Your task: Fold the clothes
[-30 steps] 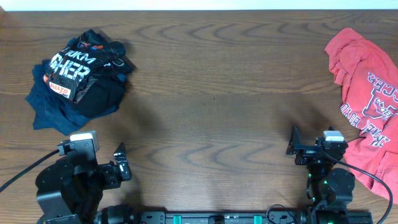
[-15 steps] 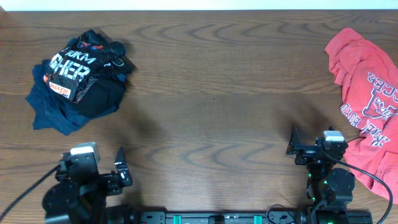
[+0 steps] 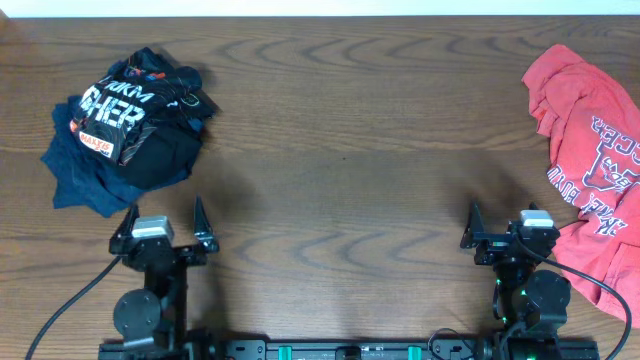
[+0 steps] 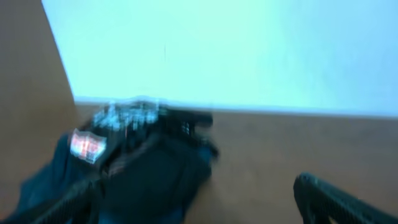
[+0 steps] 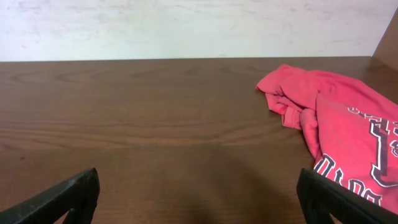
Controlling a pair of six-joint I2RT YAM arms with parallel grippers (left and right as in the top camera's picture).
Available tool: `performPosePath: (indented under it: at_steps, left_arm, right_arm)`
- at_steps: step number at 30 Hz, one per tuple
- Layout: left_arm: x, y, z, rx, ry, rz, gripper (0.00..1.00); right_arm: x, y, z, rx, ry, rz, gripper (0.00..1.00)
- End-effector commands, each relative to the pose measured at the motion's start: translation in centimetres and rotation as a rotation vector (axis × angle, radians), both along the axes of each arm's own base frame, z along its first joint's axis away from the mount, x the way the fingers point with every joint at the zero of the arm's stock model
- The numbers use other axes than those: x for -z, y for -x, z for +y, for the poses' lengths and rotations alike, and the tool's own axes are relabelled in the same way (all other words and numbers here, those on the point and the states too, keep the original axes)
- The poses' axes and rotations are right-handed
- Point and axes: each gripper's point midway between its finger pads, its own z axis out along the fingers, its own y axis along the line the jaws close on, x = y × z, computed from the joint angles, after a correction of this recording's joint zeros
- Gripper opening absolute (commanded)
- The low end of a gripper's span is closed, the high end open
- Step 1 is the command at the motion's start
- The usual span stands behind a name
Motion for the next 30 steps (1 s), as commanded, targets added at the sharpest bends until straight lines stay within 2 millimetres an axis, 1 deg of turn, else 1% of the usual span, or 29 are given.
performPosePath:
  at_steps: [1,2,4,6,8,10,30]
  left_arm:
    - [0.4,-0.6,0.0,0.007,-0.009,-0.085,0.98]
    - [0.5,-0.8,0.0,0.007,-0.014,-0.113,0.98]
    - [1.8,-1.2,0.0,0.016,-0.013,-0.115,0.98]
    - [3.8,-1.3,0.0,0.015,0.001,-0.031,0.98]
    - [5.3,-1.3,-0.1,0.016,0.016,0.029,0.98]
    - [7.8,-1.0,-0.1,0.015,0.032,0.131,0.98]
    - [7.8,-1.1,0.0,0.012,0.031,0.129,0.98]
  right_arm:
    - [0.2,0.0,0.1,-0.005,0.013,0.003,0.99]
    - [0.2,0.0,0.1,-0.005,0.013,0.003,0.99]
    - [0.2,0.0,0.1,-0.005,0.013,0.004,0.99]
    - [0.2,0.0,0.1,-0.005,0.013,0.003,0.99]
    - [0.2,0.0,0.1,-0.005,0.013,0.003,0.99]
    - [0.2,0.0,0.1,-0.005,0.013,0.003,0.99]
    - [0.2,0.0,0.1,-0.005,0.013,0.003,0.99]
